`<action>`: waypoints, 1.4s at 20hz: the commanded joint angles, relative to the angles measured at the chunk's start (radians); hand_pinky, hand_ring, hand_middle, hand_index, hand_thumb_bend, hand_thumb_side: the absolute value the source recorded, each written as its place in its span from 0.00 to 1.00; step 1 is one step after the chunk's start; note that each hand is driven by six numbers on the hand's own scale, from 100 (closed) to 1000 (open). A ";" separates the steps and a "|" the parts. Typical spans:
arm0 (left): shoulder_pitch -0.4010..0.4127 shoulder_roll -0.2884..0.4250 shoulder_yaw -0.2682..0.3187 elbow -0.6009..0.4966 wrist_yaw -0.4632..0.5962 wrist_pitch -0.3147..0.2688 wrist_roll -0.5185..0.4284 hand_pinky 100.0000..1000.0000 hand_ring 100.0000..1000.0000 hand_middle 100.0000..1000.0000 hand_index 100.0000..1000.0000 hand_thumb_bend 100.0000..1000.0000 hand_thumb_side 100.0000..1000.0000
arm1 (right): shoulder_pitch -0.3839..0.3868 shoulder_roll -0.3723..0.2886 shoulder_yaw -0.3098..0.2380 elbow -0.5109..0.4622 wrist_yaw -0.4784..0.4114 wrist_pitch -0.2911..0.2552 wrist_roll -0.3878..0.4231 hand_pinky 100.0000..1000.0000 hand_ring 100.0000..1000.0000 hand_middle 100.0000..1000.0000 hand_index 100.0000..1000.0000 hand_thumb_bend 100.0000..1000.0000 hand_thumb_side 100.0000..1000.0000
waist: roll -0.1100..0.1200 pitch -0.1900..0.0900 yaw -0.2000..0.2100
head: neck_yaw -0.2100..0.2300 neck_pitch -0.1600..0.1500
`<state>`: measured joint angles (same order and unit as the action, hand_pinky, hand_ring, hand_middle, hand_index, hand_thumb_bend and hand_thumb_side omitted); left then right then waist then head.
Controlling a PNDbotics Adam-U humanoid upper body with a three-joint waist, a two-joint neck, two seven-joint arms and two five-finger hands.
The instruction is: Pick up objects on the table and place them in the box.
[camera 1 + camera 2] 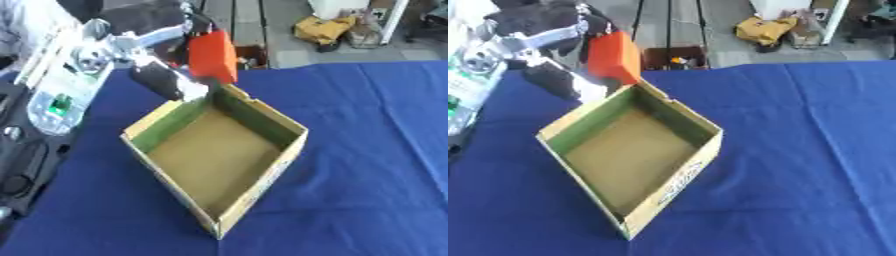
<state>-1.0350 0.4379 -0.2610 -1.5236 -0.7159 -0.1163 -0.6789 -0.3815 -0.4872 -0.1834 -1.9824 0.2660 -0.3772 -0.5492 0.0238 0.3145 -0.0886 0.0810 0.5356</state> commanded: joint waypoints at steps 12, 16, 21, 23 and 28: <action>0.018 -0.125 -0.057 0.232 -0.238 -0.034 0.034 0.17 0.36 0.44 0.58 0.00 0.39 | -0.020 -0.005 -0.003 -0.018 -0.010 -0.002 -0.007 0.74 0.69 0.75 0.78 0.00 0.71 | 0.013 -0.016 -0.009 | 0.001 -0.015; 0.025 -0.147 -0.069 0.270 -0.346 -0.043 0.053 0.20 0.39 0.47 0.60 0.00 0.39 | -0.022 -0.003 -0.001 -0.018 -0.011 -0.002 -0.007 0.74 0.69 0.75 0.78 0.00 0.71 | 0.011 -0.012 -0.008 | 0.003 -0.016; 0.037 -0.167 -0.076 0.334 -0.387 -0.062 0.050 0.31 0.47 0.55 0.67 0.00 0.37 | -0.025 -0.002 -0.001 -0.018 -0.012 -0.002 -0.008 0.75 0.69 0.75 0.78 0.00 0.72 | 0.009 -0.008 -0.010 | 0.003 -0.020; 0.040 -0.173 -0.078 0.355 -0.395 -0.072 0.040 0.34 0.49 0.57 0.69 0.00 0.37 | -0.026 -0.002 -0.001 -0.018 -0.012 -0.002 -0.008 0.75 0.69 0.75 0.78 0.00 0.72 | 0.009 -0.007 -0.011 | 0.004 -0.022; 0.046 -0.182 -0.078 0.393 -0.407 -0.106 0.015 0.49 0.64 0.71 0.87 0.00 0.31 | -0.025 0.000 -0.002 -0.018 -0.012 -0.001 -0.010 0.75 0.69 0.75 0.78 0.00 0.71 | 0.008 -0.006 -0.011 | 0.005 -0.025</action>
<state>-0.9877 0.2527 -0.3344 -1.1488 -1.1080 -0.2101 -0.6526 -0.3955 -0.4719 -0.1802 -1.9824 0.2608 -0.3783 -0.5560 0.0238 0.3157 -0.0978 0.0828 0.5246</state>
